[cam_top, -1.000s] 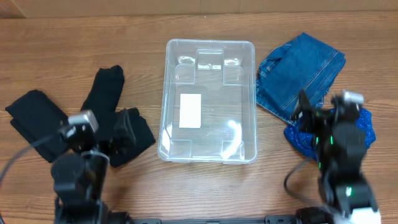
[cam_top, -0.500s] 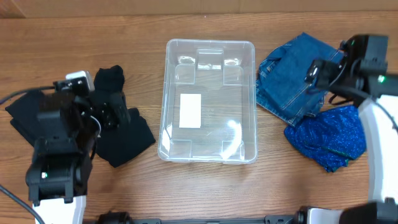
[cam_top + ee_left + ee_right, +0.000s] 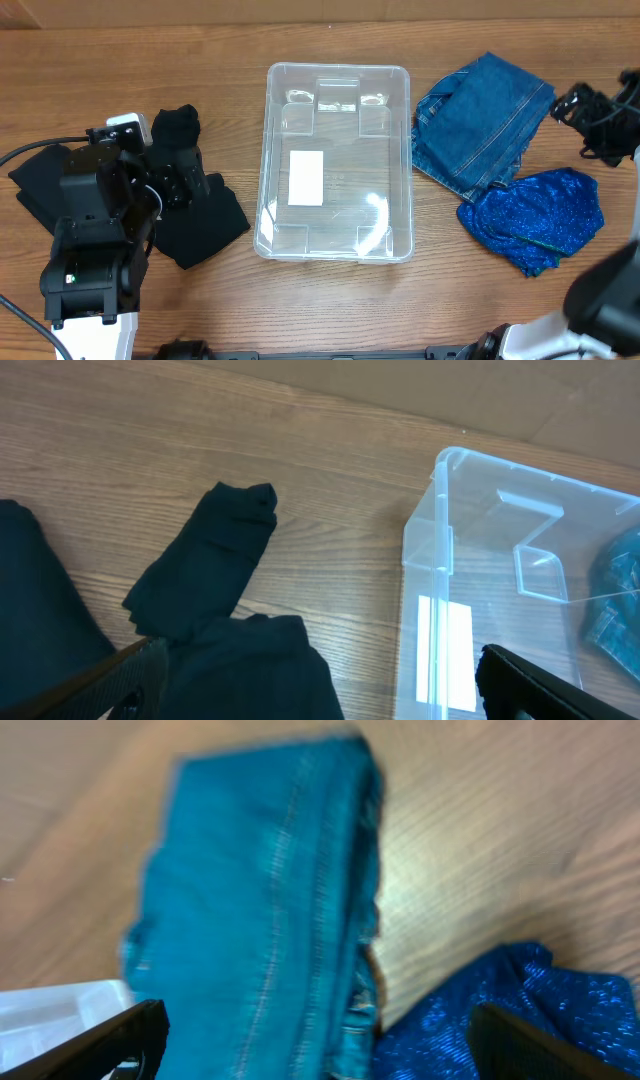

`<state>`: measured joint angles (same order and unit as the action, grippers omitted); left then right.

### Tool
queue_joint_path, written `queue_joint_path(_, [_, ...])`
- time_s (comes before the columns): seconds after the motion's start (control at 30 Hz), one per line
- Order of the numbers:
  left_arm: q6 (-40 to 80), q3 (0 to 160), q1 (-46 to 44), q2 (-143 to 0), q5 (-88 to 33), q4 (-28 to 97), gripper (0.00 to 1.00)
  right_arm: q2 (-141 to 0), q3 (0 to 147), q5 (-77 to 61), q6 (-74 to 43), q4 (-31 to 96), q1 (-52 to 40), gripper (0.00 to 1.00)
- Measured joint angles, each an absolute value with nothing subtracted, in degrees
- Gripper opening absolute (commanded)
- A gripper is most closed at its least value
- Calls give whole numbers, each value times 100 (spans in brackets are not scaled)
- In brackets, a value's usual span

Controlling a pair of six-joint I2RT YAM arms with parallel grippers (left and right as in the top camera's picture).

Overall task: Pack container
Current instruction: 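Move the right gripper over the folded blue jeans and lower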

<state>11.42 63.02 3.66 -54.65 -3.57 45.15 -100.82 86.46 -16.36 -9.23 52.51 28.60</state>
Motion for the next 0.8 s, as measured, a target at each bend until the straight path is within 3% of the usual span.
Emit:
queue_joint_path(0.23, [1142, 6307, 366, -5468, -316, 4558, 100, -11413, 8643, -2676, -631, 5096, 2995, 100])
queue_joint_path(0.8, [1142, 6305, 366, -5498, -316, 4678, 100, -12206, 8643, -3024, -510, 4768, 2998, 100])
